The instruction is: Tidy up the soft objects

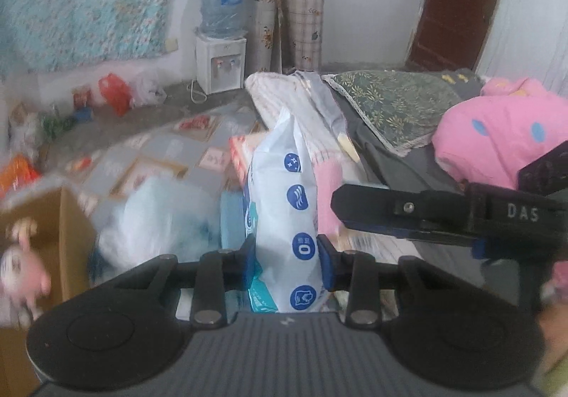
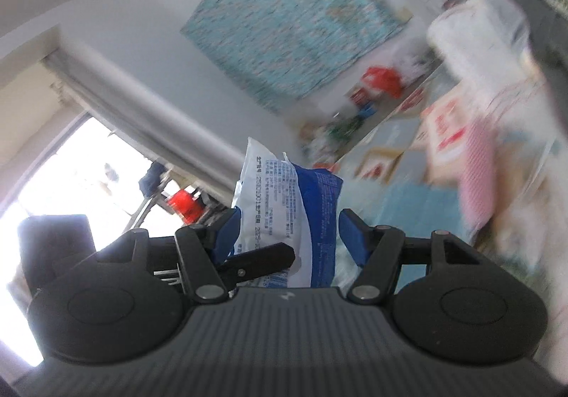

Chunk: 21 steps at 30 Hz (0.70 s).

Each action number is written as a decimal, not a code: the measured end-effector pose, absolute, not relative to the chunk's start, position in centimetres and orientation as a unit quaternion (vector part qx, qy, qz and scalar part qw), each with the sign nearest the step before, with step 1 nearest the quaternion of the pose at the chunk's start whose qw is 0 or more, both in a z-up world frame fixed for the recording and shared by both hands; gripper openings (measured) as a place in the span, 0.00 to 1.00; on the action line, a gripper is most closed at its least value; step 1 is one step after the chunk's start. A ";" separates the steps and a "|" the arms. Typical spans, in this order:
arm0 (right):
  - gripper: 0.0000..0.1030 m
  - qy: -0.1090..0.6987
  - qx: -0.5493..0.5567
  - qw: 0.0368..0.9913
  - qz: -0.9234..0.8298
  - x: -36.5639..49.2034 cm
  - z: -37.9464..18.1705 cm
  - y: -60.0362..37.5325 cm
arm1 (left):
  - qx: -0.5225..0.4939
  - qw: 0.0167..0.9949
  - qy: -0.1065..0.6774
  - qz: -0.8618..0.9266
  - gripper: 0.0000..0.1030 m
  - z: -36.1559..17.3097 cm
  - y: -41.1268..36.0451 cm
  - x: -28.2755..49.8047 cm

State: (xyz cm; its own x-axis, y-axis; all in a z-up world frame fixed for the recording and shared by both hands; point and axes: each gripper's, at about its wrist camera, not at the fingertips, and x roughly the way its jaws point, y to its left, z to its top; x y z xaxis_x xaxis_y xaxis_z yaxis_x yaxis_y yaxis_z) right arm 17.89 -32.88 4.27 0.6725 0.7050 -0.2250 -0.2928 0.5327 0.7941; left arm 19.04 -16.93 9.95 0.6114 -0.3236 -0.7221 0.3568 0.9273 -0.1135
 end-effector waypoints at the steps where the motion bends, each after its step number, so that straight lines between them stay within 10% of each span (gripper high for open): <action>1: 0.60 0.276 0.380 0.828 0.306 17.1 4.0 -32.1 | 0.013 0.897 0.400 -0.190 0.35 9.7 -16.2 18.1; 21: 0.60 0.389 0.506 0.723 0.265 10.3 -13.3 -25.1 | 0.004 0.894 0.438 -0.090 0.32 -4.2 -11.3 9.9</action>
State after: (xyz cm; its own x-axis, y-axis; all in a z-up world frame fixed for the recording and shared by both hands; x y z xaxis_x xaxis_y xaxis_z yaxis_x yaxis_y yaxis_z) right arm 10.31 -25.07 -13.26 0.5572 0.7769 -0.2933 0.0101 0.3468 0.9379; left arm 9.88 -11.32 -4.22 0.5998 -0.1572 -0.7845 0.1643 0.9838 -0.0715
